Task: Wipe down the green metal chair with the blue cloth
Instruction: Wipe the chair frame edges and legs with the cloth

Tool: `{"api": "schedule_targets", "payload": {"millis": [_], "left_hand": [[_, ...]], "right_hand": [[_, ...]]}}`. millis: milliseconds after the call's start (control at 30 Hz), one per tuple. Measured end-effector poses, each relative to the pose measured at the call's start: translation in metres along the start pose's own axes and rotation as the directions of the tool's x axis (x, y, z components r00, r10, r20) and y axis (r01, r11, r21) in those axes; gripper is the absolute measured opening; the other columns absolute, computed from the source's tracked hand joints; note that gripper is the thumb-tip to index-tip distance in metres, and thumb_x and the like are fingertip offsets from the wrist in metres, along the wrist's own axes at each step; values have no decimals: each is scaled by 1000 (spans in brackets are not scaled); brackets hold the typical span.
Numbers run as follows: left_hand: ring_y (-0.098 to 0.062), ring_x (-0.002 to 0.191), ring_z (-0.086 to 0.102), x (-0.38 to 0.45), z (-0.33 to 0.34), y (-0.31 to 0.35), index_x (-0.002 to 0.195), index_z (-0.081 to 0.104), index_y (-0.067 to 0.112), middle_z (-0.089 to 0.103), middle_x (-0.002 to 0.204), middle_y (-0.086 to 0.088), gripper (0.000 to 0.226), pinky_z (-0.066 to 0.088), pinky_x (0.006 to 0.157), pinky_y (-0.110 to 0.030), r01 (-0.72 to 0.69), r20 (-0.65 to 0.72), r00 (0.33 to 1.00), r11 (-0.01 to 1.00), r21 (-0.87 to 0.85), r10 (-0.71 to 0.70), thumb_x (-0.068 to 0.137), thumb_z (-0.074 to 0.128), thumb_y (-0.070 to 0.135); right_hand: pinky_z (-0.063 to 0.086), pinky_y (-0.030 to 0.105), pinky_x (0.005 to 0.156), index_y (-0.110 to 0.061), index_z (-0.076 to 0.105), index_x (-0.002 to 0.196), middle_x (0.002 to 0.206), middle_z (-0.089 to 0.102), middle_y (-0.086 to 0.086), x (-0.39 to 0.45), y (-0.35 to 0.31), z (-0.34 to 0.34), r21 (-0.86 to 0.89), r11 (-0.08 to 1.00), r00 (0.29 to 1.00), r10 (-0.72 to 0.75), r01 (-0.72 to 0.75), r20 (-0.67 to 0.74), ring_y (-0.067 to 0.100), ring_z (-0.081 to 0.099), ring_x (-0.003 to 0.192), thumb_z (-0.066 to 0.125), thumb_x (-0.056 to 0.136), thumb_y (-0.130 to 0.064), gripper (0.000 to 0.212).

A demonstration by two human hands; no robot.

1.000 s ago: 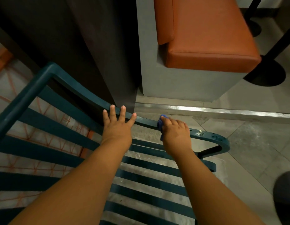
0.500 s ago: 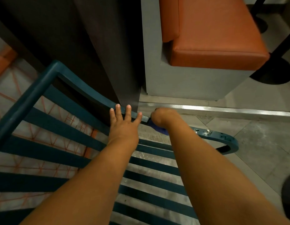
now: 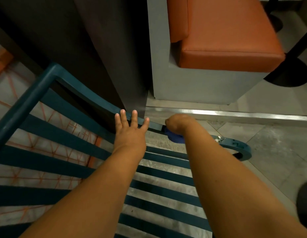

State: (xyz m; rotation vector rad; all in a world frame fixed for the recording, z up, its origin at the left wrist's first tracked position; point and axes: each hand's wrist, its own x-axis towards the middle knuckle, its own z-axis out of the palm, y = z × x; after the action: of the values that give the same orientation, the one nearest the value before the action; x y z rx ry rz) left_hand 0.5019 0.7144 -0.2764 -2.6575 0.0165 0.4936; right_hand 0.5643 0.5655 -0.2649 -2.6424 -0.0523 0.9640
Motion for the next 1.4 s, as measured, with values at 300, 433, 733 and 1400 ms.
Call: {"api": "schedule_targets", "payload": {"millis": [300,433,733,1400], "left_hand": [[-51,135,-22,1,-4,10,142,-22,40,-24,155,-11,102,-24,98,-62,70,8,997,998,-7,-70,83,59,21],[-48,136,-24,0,-4,10,142,-20,42,-24,155,-7,98,-23,100,-63,82,25,996,995,-52,-81,84,57,24],[-25,133,-35,-15,-13,59,129,-38,37,-35,147,7,106,-25,100,-60,-159,-142,982,944,-288,122,80,52,9],[-26,141,-25,-17,-18,92,127,-37,30,-33,151,5,103,-13,112,-53,-149,23,986,930,-336,166,82,51,-1]], "right_hand": [[3,44,115,-33,19,150,158,23,2,-35,47,93,-279,894,752,-447,351,-484,32,18,145,64,88,-8,81],[26,53,113,-28,46,140,149,43,3,-58,58,90,-183,876,666,-462,447,-585,34,37,137,68,83,-2,66],[31,38,105,-28,35,143,136,54,-3,-87,81,61,142,914,475,-61,380,-878,13,48,119,47,83,-31,61],[23,48,113,-28,35,140,137,49,7,-57,104,81,-161,968,772,-251,193,-584,31,43,126,33,100,-41,42]]}}
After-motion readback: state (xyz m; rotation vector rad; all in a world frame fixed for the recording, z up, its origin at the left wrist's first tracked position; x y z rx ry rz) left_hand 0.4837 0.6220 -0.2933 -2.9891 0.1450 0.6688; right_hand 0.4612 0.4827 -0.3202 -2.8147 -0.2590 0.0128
